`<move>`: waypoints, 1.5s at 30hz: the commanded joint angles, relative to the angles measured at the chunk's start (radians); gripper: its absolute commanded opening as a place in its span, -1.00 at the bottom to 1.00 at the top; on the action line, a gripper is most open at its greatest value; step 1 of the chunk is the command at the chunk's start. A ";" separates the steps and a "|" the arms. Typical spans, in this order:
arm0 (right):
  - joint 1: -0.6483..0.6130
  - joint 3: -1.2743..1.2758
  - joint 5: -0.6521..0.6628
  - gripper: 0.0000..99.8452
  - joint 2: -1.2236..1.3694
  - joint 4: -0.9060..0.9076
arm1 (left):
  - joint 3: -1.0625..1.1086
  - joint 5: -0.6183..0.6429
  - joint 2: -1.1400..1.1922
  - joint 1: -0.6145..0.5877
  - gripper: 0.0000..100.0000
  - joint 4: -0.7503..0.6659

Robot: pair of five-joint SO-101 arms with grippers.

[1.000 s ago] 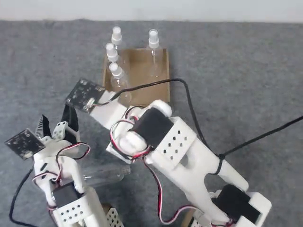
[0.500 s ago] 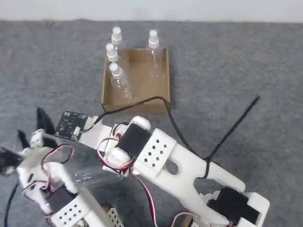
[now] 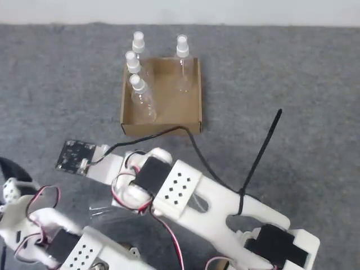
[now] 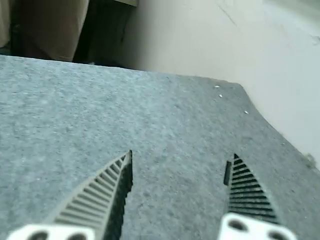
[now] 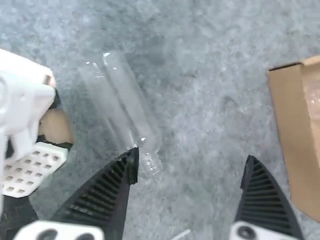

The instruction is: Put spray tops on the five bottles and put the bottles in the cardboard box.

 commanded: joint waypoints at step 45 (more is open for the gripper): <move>0.025 -0.376 0.153 -0.90 0.627 0.059 | -0.012 0.006 0.008 -0.133 -0.58 -0.054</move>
